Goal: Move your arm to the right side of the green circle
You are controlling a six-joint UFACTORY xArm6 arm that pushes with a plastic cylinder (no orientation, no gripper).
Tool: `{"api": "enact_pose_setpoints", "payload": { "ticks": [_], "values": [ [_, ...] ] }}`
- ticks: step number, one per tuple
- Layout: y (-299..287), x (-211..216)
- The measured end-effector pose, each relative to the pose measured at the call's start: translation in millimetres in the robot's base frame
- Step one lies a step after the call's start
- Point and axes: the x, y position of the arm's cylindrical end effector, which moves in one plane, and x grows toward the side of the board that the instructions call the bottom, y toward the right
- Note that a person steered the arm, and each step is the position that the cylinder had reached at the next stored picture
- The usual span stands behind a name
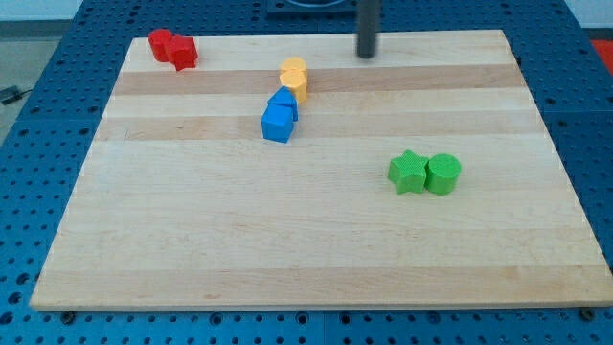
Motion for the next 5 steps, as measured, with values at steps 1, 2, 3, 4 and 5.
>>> {"api": "enact_pose_setpoints", "payload": {
  "ticks": [1,2,3,4,5],
  "values": [
    [102,6],
    [179,53],
    [220,110],
    [229,130],
    [222,169]
  ]
}}
